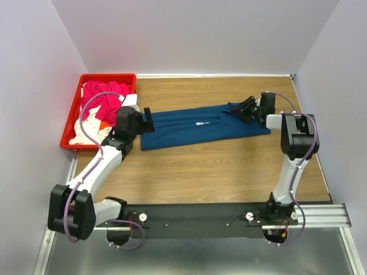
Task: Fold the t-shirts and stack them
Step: Fold the tshirt
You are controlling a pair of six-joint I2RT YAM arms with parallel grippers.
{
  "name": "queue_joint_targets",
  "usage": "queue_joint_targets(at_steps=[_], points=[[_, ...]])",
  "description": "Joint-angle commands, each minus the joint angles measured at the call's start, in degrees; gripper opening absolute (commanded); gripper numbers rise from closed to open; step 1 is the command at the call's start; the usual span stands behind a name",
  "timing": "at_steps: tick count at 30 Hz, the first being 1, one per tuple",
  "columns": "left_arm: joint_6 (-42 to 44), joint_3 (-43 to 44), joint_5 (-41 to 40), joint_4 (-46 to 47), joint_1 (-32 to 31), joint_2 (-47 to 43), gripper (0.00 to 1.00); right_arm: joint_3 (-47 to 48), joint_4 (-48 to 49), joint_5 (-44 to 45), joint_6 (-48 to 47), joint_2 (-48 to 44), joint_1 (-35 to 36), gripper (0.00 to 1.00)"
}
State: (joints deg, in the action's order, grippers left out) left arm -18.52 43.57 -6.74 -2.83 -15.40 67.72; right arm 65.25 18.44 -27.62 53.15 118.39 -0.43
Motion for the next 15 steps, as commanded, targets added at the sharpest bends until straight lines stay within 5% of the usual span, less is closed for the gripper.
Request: queue_joint_targets(at_steps=[1,7,10,15], points=[[0.59,1.16,-2.40,-0.24,-0.16,0.04,0.92,2.85,1.60,-1.65,0.65,1.58,1.47,0.50],[0.51,1.52,-1.87,-0.51,-0.16,0.83,0.92,3.92,1.08,-2.00,0.38,2.28,2.01,0.35],[0.42,1.43,-1.87,-0.69,-0.25,0.74,0.92,3.57,0.73,-2.09,0.29,1.76,2.27,0.14],[0.42,1.52,-1.87,-0.69,-0.16,0.66,0.92,1.55,-1.56,-0.16,-1.20,-2.80,2.45,0.01]])
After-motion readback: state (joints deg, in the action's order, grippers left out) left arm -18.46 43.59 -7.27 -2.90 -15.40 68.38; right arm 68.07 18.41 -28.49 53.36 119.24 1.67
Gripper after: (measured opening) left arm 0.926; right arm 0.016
